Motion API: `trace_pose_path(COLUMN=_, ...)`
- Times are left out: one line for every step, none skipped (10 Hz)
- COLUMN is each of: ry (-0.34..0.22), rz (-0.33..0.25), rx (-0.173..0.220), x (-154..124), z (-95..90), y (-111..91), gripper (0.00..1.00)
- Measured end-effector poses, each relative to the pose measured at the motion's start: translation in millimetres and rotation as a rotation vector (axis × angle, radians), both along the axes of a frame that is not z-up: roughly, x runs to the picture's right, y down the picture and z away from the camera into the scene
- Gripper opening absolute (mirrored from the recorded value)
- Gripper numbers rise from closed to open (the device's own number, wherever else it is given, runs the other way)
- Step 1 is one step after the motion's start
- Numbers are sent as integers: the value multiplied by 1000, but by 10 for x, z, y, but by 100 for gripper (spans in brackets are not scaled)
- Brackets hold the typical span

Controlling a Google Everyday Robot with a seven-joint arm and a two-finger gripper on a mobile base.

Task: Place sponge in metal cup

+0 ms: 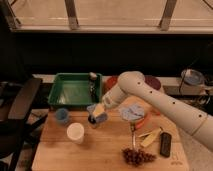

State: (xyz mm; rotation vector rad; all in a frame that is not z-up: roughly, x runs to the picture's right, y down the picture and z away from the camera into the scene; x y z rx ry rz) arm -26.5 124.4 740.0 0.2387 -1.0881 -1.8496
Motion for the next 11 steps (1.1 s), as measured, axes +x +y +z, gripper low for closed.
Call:
trace_pose_path(ry=-13, rz=-5, rx=3, x=-45, z=10, y=23, gripper=36)
trace_pose_path(ry=-20, rz=-10, rx=6, x=-79, z=20, y=36, gripper=44)
trace_pose_path(ry=-27, rz=-17, rx=9, x=-122, z=38, y=57, gripper=55)
trace_pose_path(ry=-30, rz=-20, rx=12, x=-162, z=73, y=85, gripper=67)
trace_pose_path(ry=-27, rz=-23, rx=15, x=-184, z=101, y=107, gripper=75)
trace_pose_path(ry=-21, rz=-27, rx=17, x=-195, z=129, y=128, gripper=79)
trace_pose_path(ry=-12, rz=-31, rx=19, x=-212, z=171, y=155, gripper=80)
trace_pose_path(ry=-4, rz=-32, rx=21, x=-218, z=200, y=169, gripper=80)
trace_pose_path(ry=10, rz=-31, rx=23, x=-199, z=236, y=182, gripper=80)
trace_pose_path(ry=22, rz=-29, rx=26, x=-179, z=258, y=183, gripper=80)
trace_pose_path(ry=32, rz=-29, rx=30, x=-163, z=272, y=183, gripper=80)
